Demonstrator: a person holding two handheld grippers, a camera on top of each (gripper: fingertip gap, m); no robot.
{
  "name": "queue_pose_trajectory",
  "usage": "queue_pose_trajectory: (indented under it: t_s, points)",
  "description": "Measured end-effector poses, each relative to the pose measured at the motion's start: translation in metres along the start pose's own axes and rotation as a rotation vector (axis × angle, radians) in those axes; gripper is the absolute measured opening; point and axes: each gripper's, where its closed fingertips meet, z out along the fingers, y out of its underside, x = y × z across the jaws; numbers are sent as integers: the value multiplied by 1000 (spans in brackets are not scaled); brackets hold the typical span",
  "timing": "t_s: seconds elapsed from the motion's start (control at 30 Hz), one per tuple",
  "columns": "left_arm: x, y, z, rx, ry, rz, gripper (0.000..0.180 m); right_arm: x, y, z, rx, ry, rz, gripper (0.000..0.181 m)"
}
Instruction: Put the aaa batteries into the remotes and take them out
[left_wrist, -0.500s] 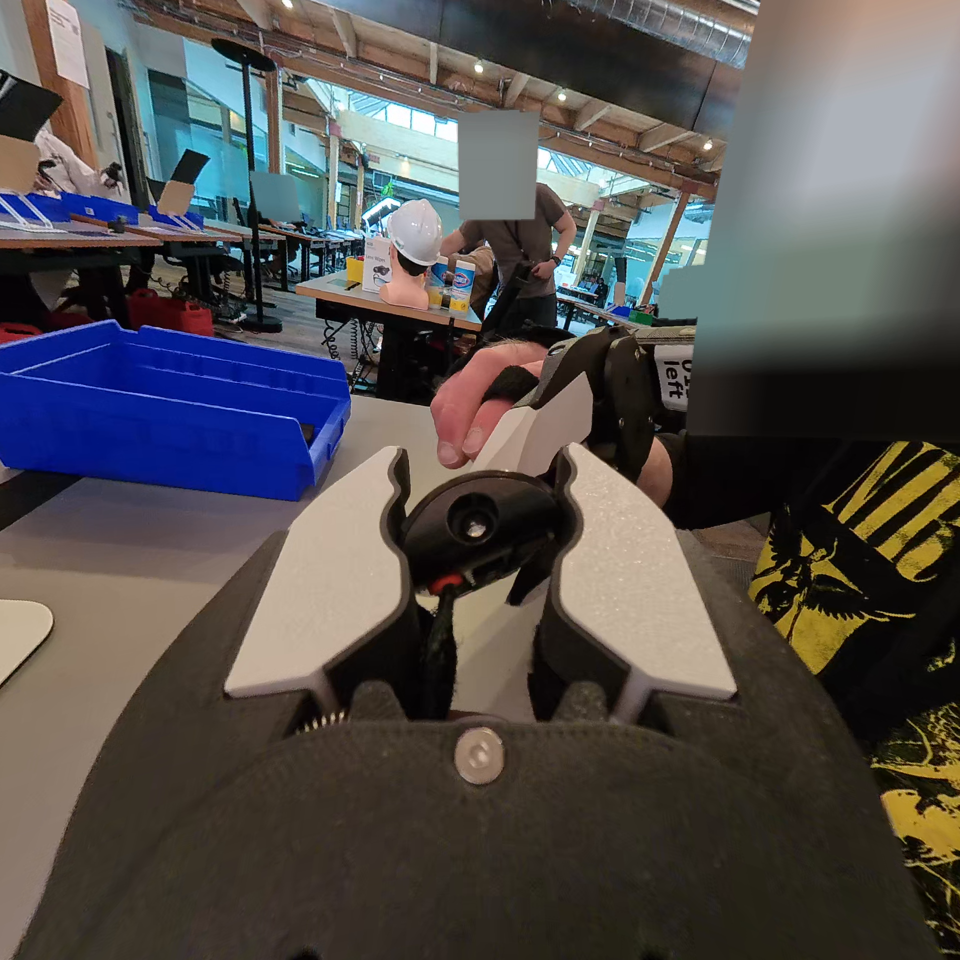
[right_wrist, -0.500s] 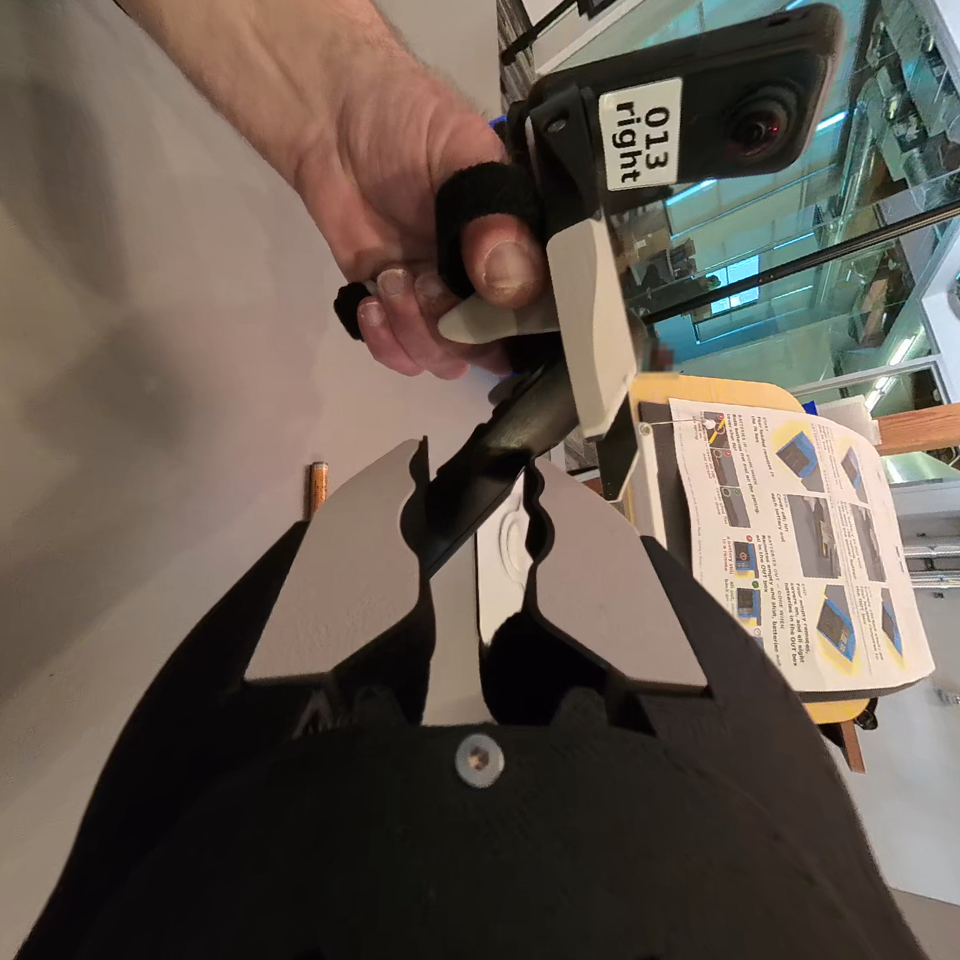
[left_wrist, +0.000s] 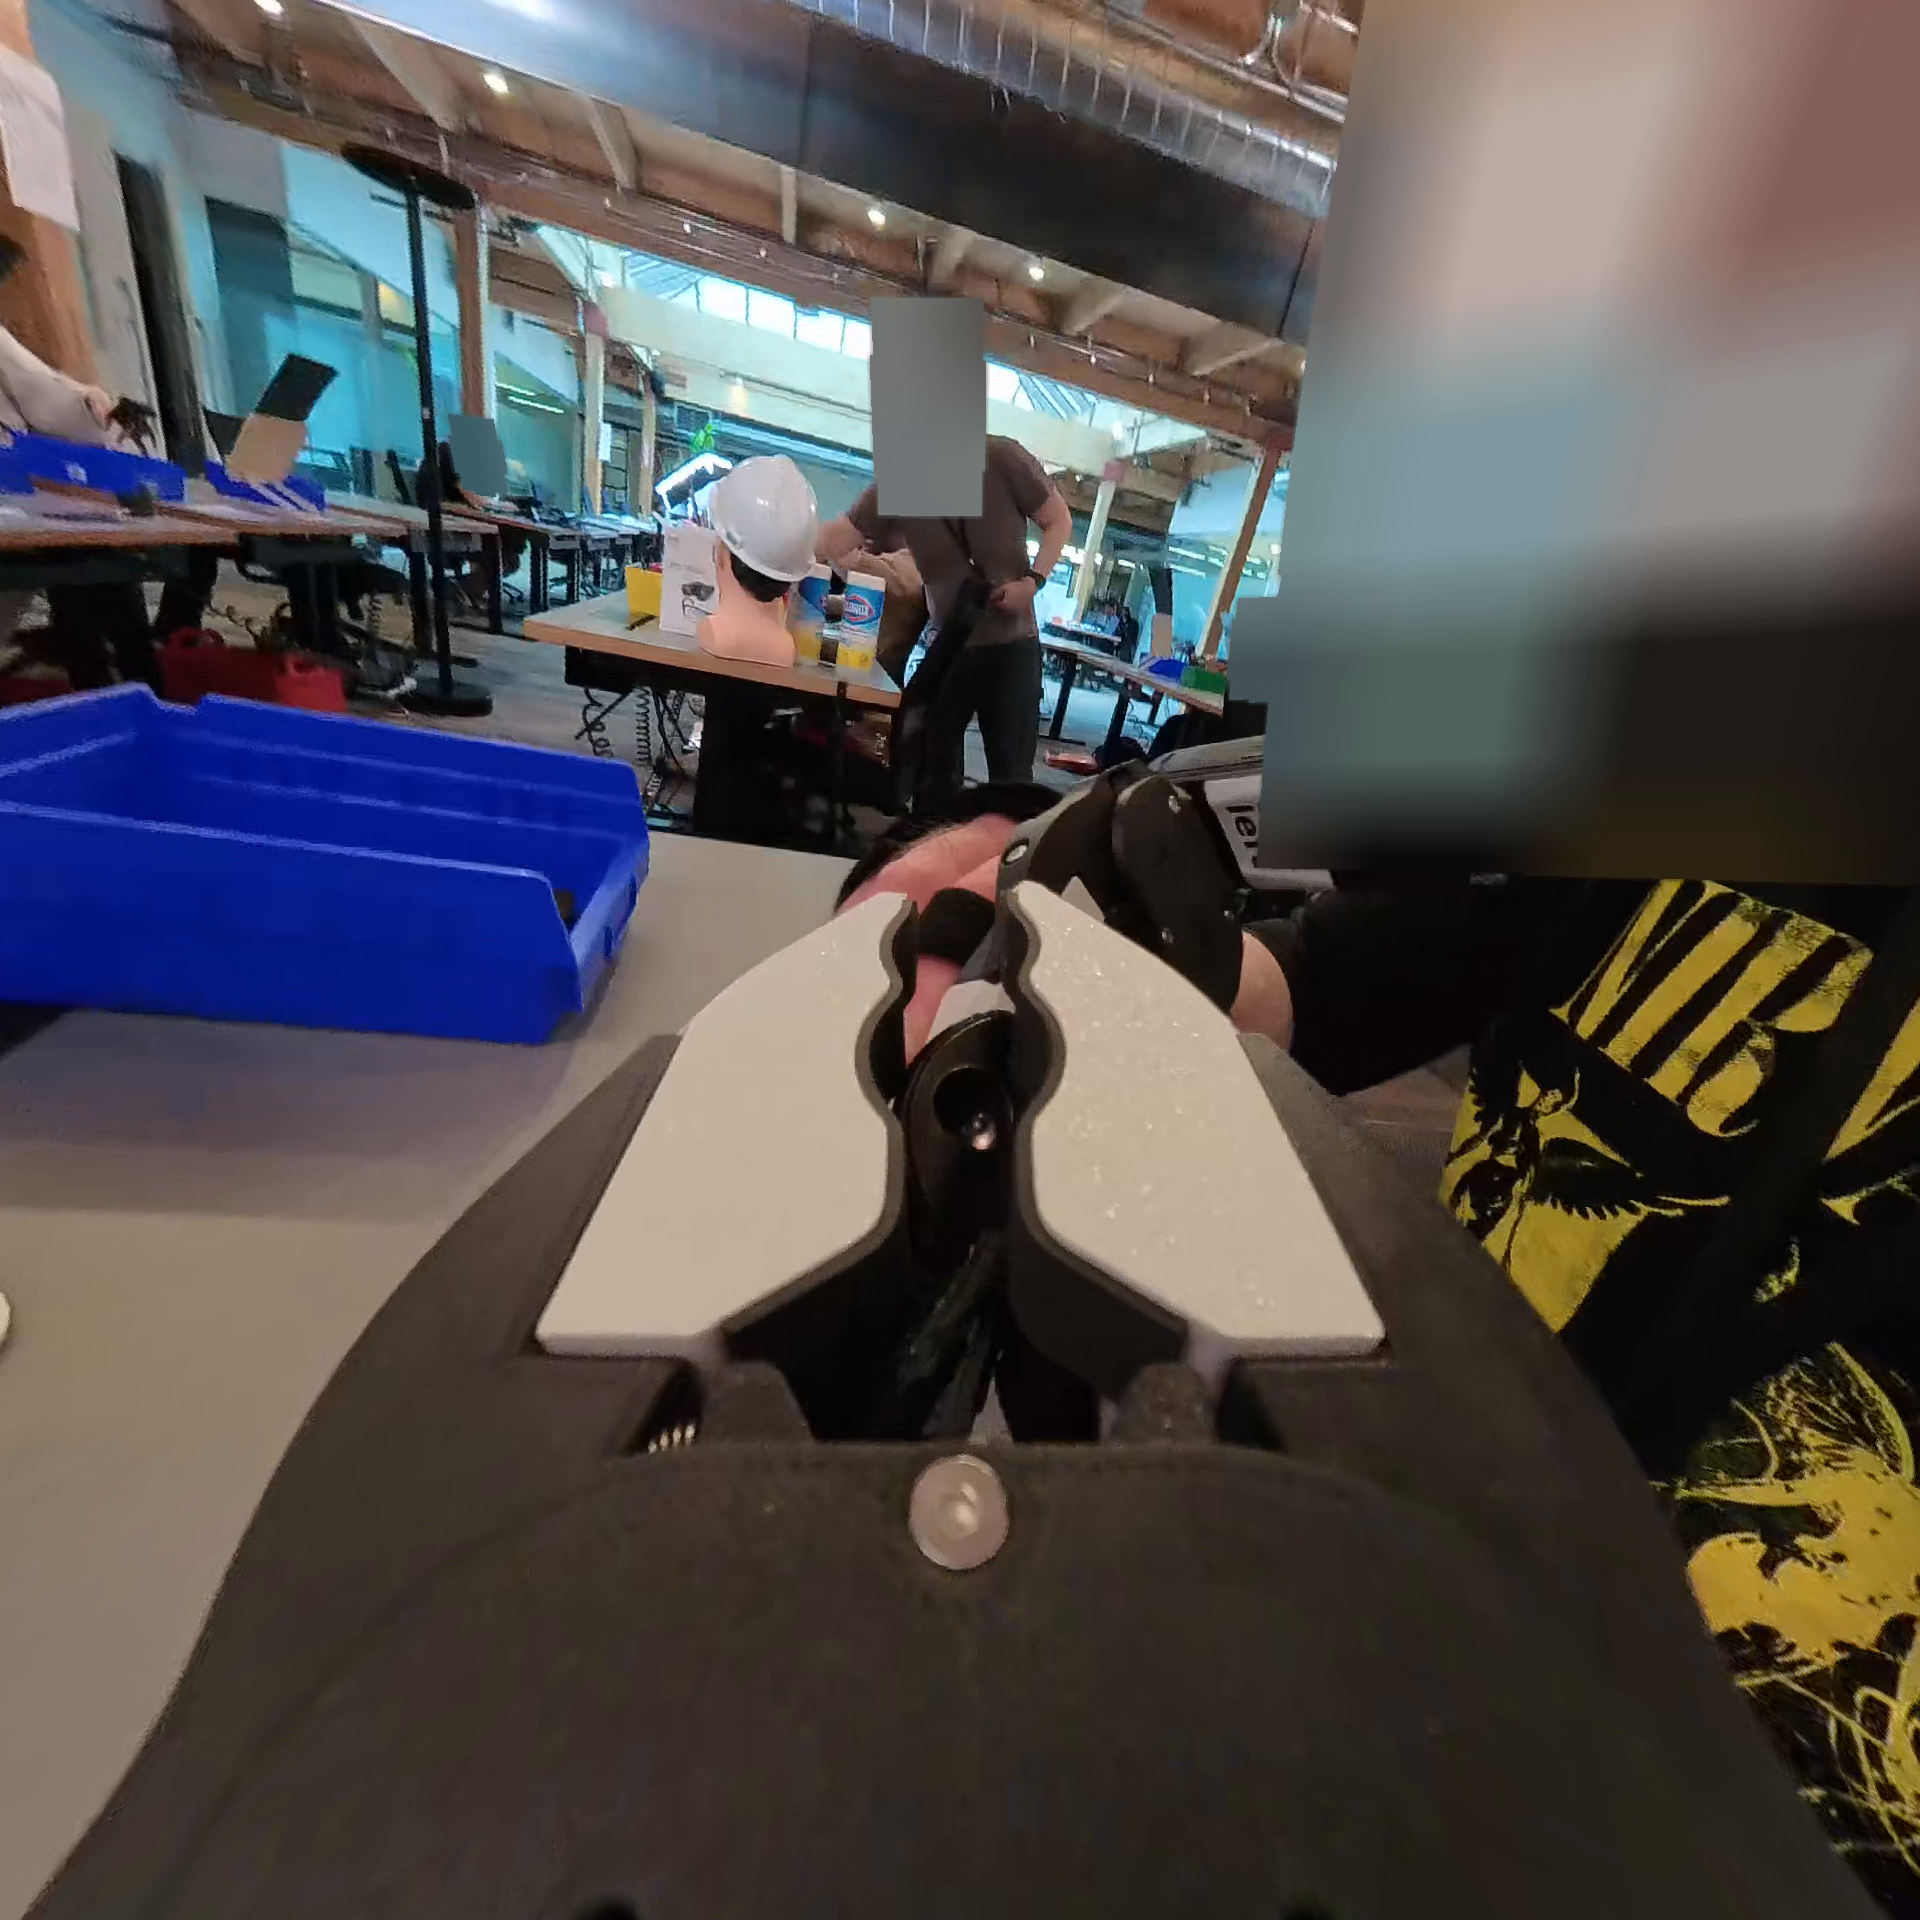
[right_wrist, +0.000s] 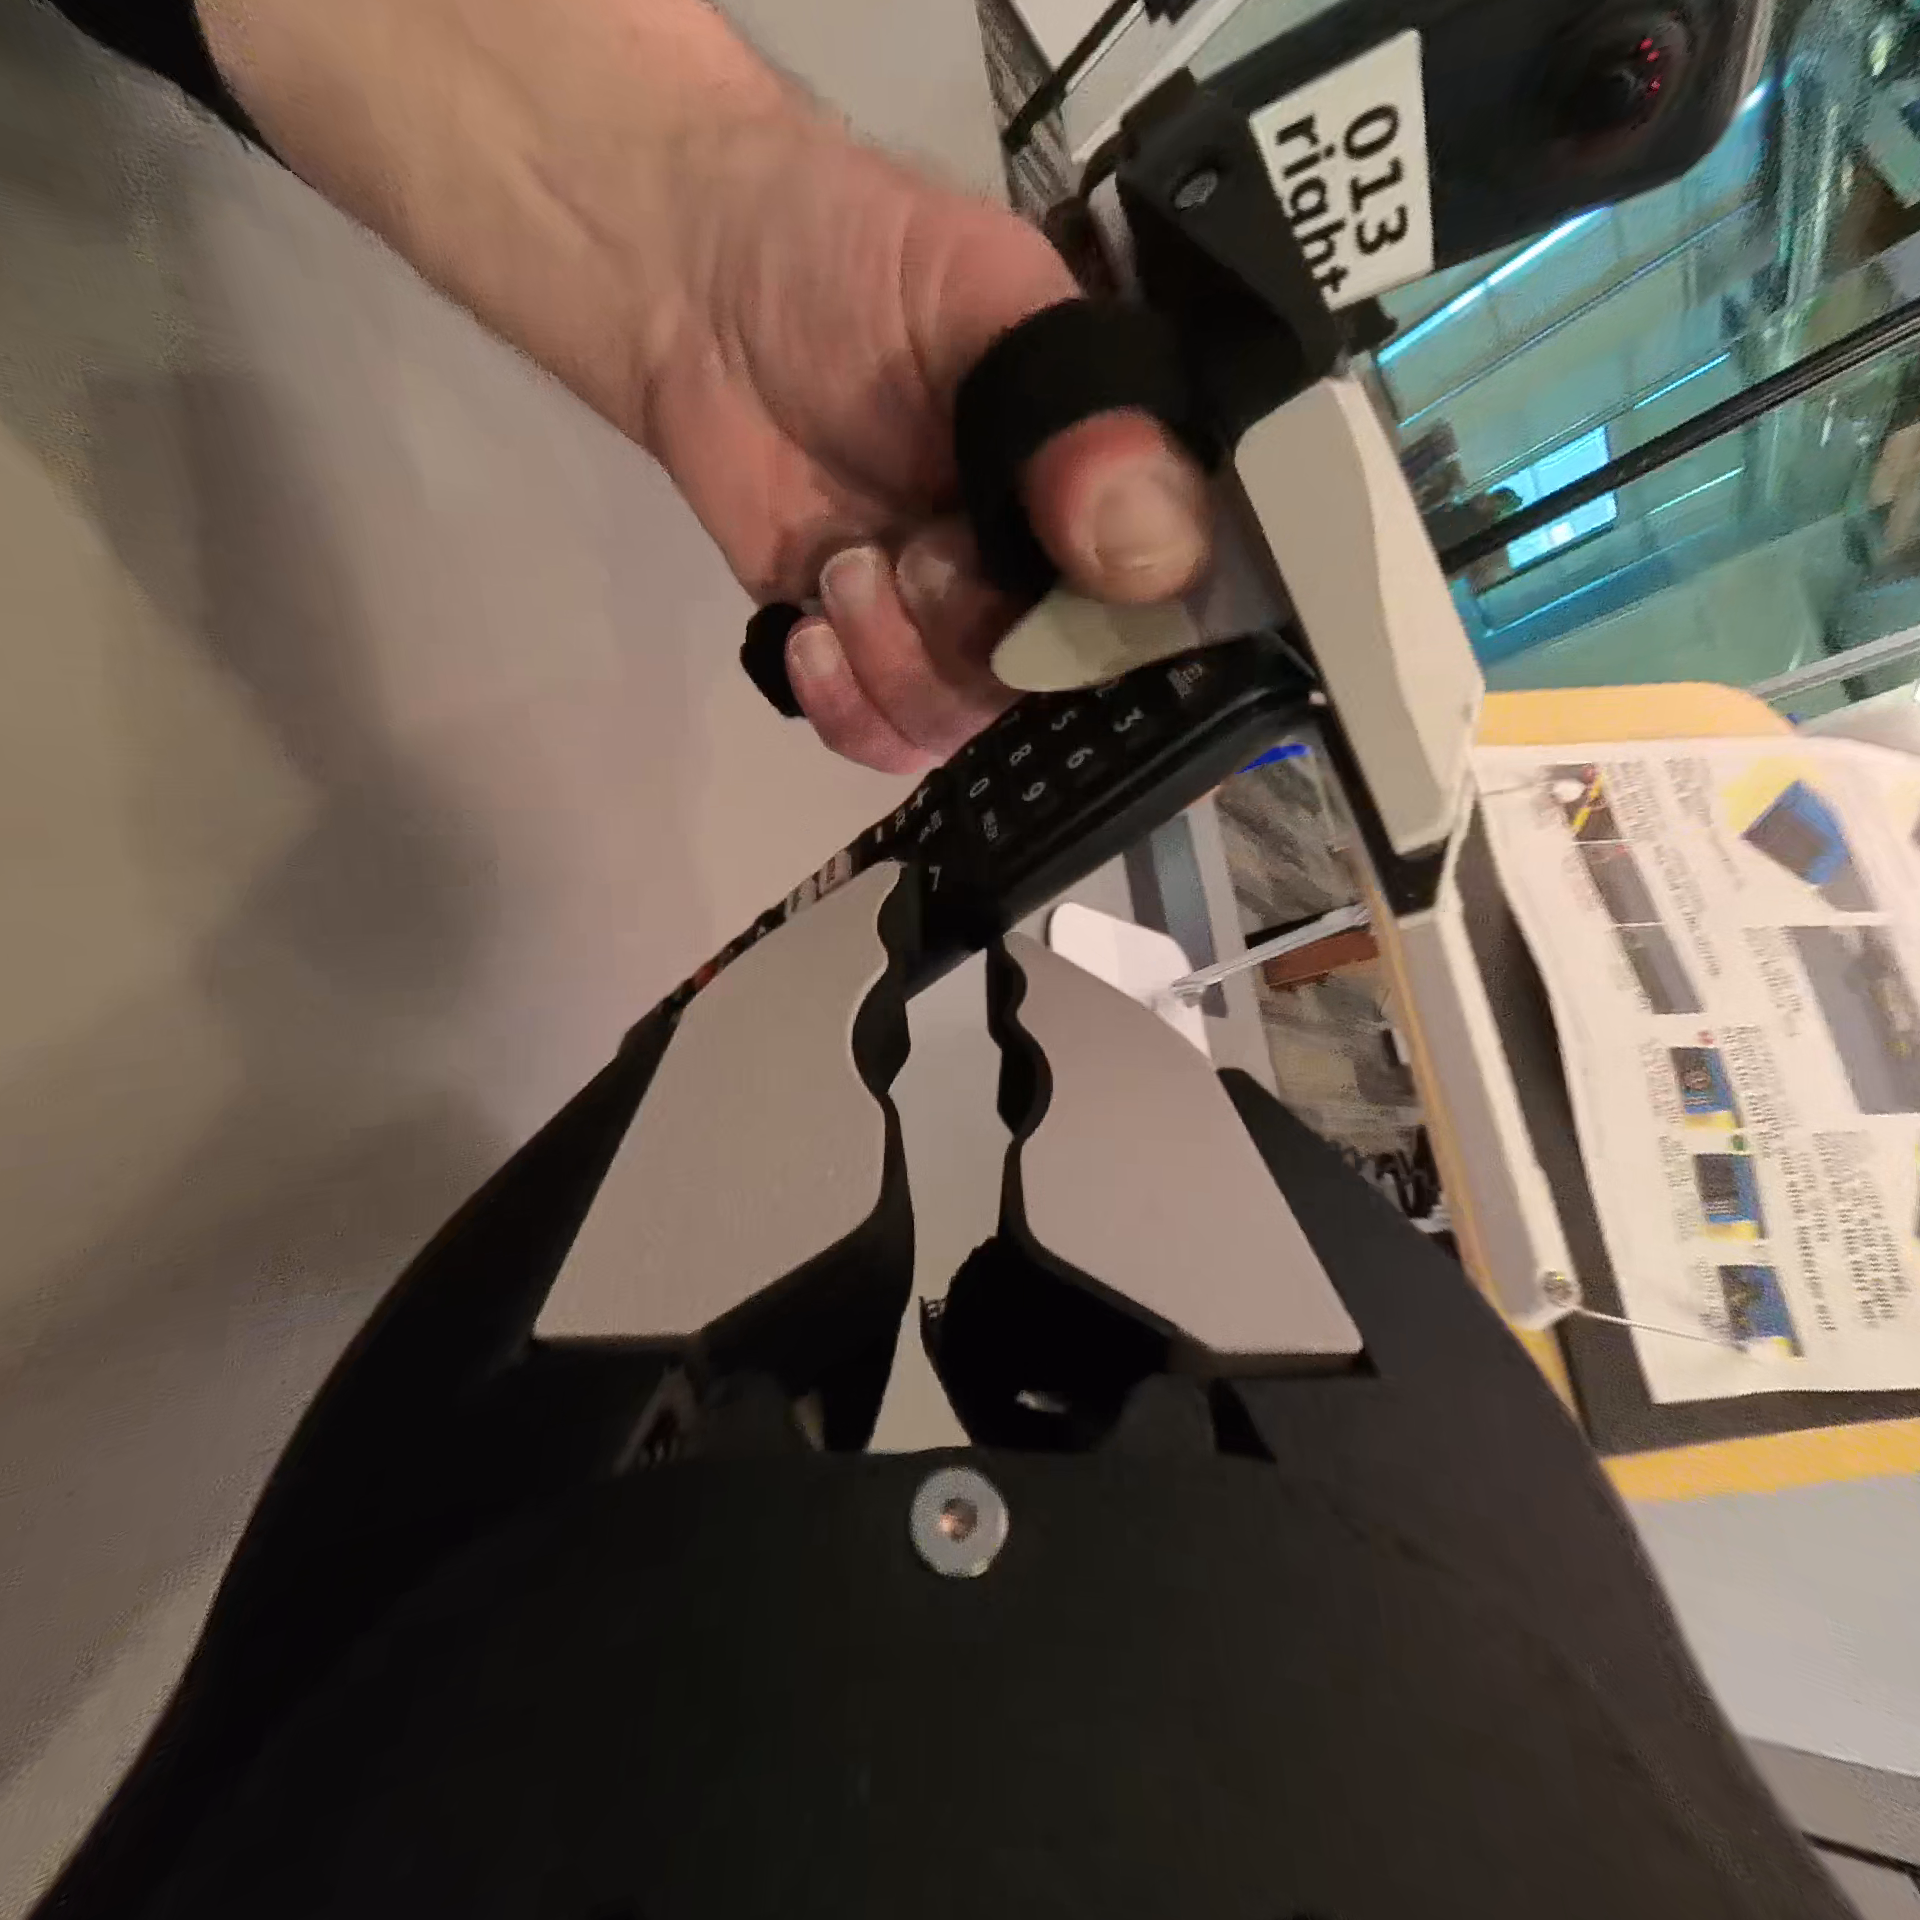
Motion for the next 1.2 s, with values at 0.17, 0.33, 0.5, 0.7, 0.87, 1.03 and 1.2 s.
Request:
queue_pose_trajectory:
  t_s: [0.17, 0.33, 0.5, 0.7, 0.87, 1.03, 1.2]
  points:
    - [-17, 15, -3, -14, -43, -19, 13, -6, 17, 6, -9, 10, 107, 12]
    - [-30, 15, -16, -57, -140, 17, 37, 3, 25, -2, 7, 82, 170, 13]
    - [-30, 23, -25, -120, -182, 57, 40, 3, 28, -5, 10, 78, 211, 13]
    - [-29, 13, -36, -112, -195, 139, 56, 7, 23, -13, 92, 60, 273, 12]
    - [-23, 24, -25, -101, -120, 151, 61, 24, 20, -25, 246, 65, 455, 12]
    - [-11, 15, -5, 14, -40, 152, 27, 21, 12, -24, 296, 52, 466, 12]
    - [2, 2, -4, 74, 49, 170, 23, 26, 1, -28, 354, 85, 483, 15]
